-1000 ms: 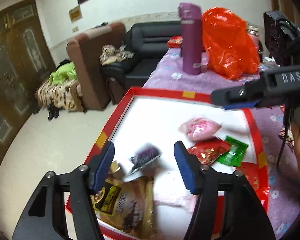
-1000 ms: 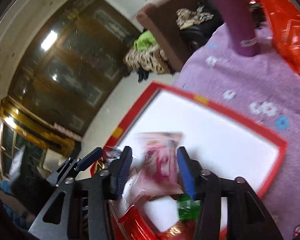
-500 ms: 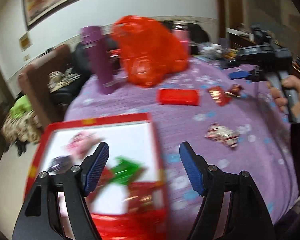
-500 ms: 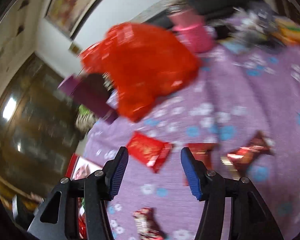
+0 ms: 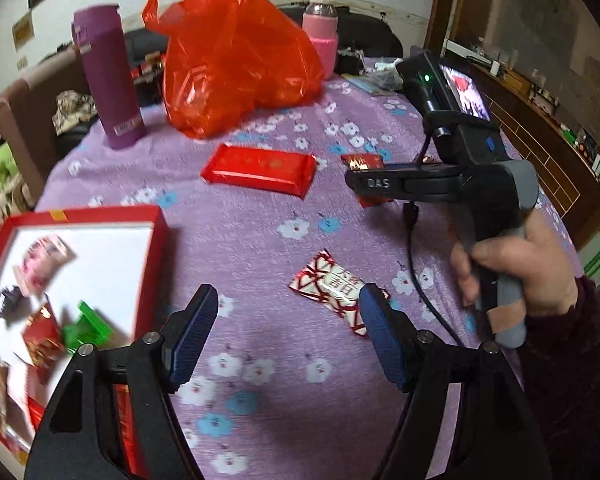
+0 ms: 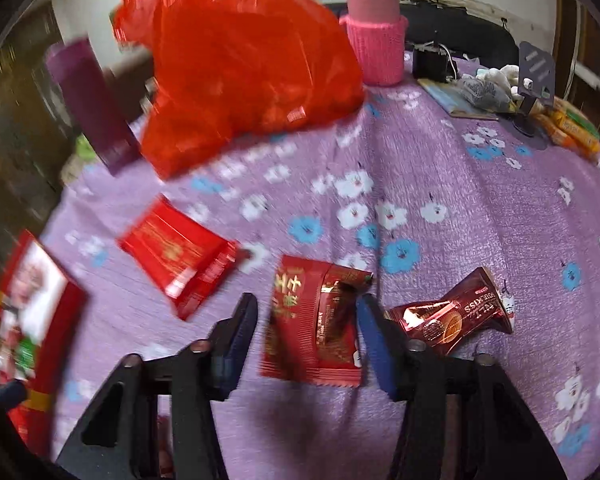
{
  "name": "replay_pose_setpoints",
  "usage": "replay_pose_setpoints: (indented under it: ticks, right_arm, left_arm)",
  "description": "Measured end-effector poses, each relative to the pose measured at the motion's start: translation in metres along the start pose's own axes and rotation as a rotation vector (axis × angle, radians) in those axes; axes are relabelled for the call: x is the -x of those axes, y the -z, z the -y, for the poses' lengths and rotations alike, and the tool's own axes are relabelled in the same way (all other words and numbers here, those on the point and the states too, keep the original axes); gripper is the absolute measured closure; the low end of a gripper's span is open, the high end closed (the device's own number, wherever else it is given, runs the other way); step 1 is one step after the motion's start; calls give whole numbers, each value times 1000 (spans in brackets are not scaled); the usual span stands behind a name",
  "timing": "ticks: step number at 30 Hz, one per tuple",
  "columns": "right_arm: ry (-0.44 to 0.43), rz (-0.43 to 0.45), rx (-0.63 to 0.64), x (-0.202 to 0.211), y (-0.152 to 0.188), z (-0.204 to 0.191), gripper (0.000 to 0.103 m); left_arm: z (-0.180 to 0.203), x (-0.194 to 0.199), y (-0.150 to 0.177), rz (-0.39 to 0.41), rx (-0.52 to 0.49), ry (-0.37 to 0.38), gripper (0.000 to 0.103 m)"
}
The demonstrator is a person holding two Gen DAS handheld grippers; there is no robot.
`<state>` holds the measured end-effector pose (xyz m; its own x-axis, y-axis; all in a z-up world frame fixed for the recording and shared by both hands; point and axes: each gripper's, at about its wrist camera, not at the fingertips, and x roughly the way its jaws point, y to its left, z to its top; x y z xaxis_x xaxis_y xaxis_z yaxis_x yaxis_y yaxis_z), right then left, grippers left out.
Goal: Organize snacks
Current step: 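Grasp the red-and-white candy with the left tool while the right tool grasps a red packet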
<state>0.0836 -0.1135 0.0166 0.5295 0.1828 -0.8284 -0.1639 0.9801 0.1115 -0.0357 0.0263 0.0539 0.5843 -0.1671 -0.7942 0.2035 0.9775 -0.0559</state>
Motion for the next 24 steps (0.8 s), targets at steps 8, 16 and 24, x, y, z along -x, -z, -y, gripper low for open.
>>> replay_pose_setpoints:
  ticks: [8, 16, 24]
  right_arm:
    - [-56, 63, -87, 23, -9, 20, 87]
    - [-238, 58, -248, 35, -15, 65, 88]
    - [-137, 21, -133, 27, -13, 32, 62]
  left_arm:
    - [25, -25, -4, -43, 31, -38, 30]
    - [32, -60, 4, -110, 62, -107, 30]
    - [26, -54, 5, -61, 31, -89, 55]
